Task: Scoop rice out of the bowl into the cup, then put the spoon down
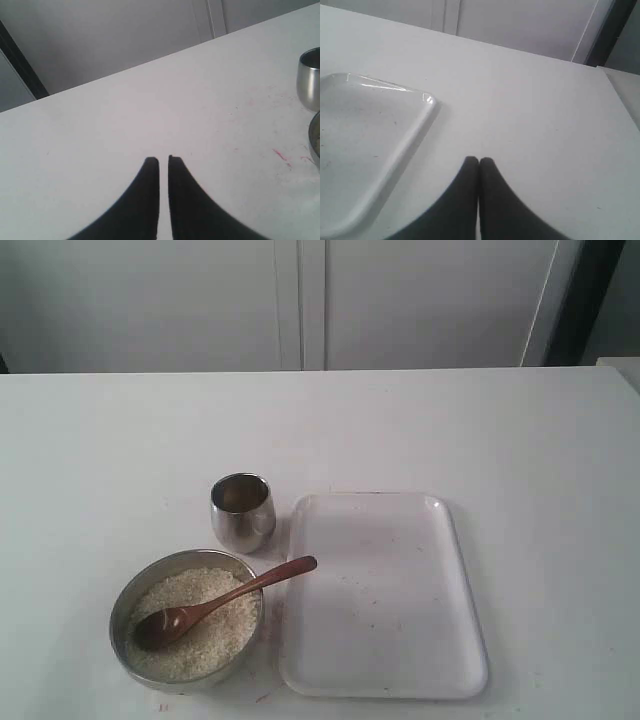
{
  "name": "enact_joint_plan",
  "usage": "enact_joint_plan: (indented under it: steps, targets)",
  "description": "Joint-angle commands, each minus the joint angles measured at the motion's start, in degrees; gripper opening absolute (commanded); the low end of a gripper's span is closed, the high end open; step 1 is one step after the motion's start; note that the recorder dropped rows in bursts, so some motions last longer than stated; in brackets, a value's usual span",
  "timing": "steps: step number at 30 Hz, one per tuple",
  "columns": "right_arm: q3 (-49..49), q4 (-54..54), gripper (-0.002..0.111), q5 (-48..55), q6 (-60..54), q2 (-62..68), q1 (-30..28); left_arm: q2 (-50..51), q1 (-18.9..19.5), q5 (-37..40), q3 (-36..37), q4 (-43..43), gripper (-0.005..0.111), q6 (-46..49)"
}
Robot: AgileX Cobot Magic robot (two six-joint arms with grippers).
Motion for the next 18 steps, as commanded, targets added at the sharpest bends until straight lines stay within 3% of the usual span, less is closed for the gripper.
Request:
enact_joint_plan:
  steps: [1,6,13,18]
  targets:
    - [0.27,-0.15,0.0,-1.12,-0.65,-0.38,-0.29,0.05,-0.16,-0.34,-0.35,-0.64,0.014,-0.08]
    - [0.27,0.04,0.0,-5.19,0.84,-0.38,-0.29,0.05,-0.16,-0.34,-0.35,-0.64,0.014,-0.08]
    - [0.27,0.04,0.0,-23.21,19.48,-0.38,-0.29,0.05,-0.16,-0.34,-0.35,-0.64,0.014,-0.08]
    - [0.27,0.04,0.0,-27.43,30.49,-0.38,-0.29,0.05,-0.16,-0.34,-0.35,-0.64,0.014,-0.08]
